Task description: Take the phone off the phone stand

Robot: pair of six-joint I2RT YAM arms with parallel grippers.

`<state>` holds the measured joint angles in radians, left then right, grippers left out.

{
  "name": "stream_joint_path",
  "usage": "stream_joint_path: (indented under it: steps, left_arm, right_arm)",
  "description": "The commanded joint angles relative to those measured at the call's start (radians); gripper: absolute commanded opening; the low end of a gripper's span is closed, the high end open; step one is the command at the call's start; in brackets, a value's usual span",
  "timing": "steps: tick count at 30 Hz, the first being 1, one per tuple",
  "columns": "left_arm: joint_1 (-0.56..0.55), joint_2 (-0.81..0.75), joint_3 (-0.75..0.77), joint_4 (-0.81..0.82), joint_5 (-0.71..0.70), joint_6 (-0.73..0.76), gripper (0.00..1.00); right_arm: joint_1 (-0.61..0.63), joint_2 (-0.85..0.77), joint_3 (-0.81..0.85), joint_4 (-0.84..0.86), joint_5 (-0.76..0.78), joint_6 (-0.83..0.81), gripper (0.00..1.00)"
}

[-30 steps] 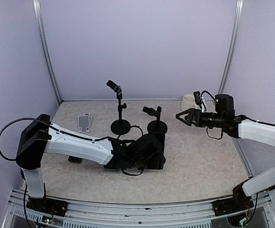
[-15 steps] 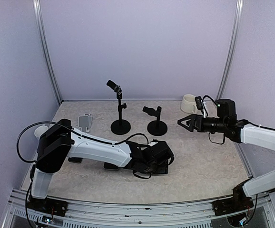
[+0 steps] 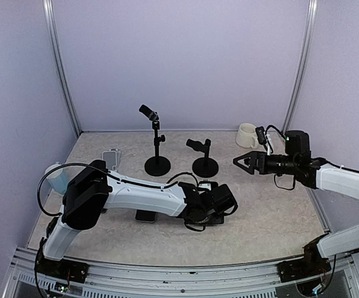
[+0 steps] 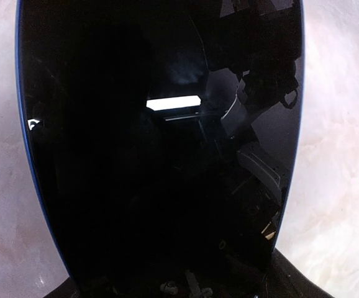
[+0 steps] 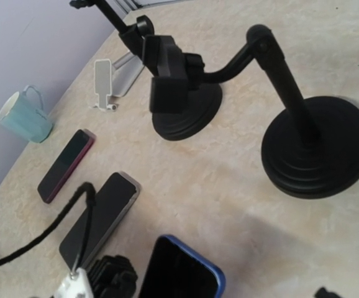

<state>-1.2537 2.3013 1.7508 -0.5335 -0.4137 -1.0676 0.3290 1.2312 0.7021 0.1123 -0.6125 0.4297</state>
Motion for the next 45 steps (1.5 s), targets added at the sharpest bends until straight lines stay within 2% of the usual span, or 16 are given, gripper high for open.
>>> stream_joint_path:
  steps: [1, 6, 15, 24, 28, 38, 45]
  left_arm:
    - [-0.003, 0.026, 0.057, -0.073, -0.074, -0.021, 0.49]
    - [0.001, 0.045, 0.07, -0.085, -0.068, -0.009, 0.57]
    - [0.009, 0.048, 0.069, -0.072, -0.067, -0.015, 0.81]
    - [0.024, 0.022, 0.048, -0.053, -0.067, 0.013, 0.98]
    - [0.031, -0.046, 0.007, -0.007, -0.075, 0.059, 0.99]
    - [0.094, -0.376, -0.269, 0.177, -0.099, 0.269, 0.99]
    - [0.221, -0.63, -0.447, 0.263, -0.048, 0.461, 0.99]
  right_arm:
    - [-0.018, -0.025, 0.008, -0.031, -0.002, -0.03, 0.94]
    - [-0.022, -0.033, 0.013, -0.039, -0.009, -0.034, 0.94]
    - [-0.033, -0.031, 0.019, -0.046, -0.011, -0.039, 0.95]
    - [-0.04, -0.023, 0.036, -0.038, -0.02, -0.029, 0.97]
    - [-0.043, -0.038, 0.042, -0.049, -0.017, -0.036, 1.0]
    - [-0.06, -0.068, 0.051, -0.079, 0.014, -0.024, 1.0]
    - [-0.063, -0.078, 0.082, -0.119, 0.062, -0.034, 1.0]
